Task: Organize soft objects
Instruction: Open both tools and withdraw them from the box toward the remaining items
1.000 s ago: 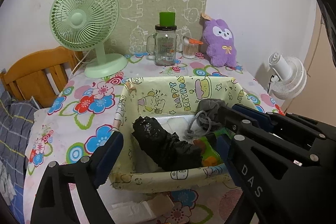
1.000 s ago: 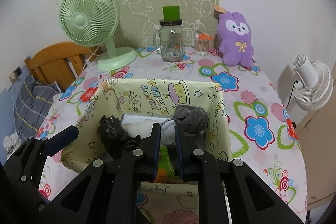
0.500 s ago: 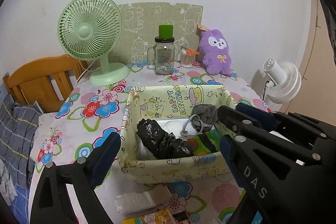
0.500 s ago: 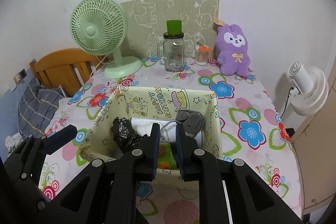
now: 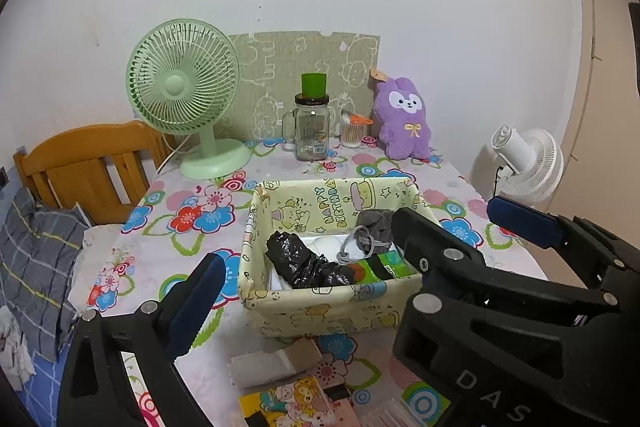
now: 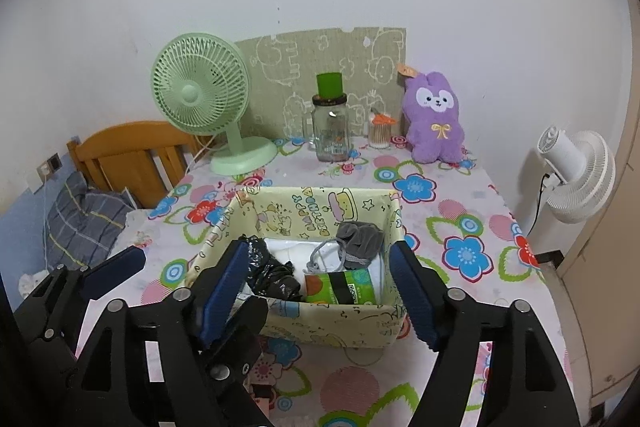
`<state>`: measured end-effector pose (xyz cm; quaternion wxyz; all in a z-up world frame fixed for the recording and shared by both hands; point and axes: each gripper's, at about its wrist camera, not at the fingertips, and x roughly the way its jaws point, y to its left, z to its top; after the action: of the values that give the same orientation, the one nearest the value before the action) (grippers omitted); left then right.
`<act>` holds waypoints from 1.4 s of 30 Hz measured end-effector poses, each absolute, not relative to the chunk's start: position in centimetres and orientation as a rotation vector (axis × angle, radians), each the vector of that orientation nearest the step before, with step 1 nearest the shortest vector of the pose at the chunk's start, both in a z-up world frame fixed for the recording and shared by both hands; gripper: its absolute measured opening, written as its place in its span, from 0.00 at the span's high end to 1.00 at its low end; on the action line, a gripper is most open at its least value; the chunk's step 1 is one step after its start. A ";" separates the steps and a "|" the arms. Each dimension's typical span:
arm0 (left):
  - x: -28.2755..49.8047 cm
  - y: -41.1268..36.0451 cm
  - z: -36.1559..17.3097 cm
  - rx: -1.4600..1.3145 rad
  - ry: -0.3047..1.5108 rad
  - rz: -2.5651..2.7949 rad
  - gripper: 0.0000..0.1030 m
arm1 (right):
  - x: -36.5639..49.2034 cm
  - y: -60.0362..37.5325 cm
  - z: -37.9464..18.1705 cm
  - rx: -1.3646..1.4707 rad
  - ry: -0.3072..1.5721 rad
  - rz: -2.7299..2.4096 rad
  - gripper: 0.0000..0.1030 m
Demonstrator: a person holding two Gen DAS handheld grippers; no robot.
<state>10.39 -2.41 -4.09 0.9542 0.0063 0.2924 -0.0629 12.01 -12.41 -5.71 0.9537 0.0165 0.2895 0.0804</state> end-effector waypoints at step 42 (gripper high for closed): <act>1.0 -3.4 -4.9 0.022 0.487 -0.152 0.01 | 1.6 -13.4 -5.9 0.023 0.455 0.156 0.00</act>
<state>1.03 -3.37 -4.86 0.9676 0.0107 0.2409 -0.0754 1.61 -13.38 -5.88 0.9712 0.0115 0.2253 0.0771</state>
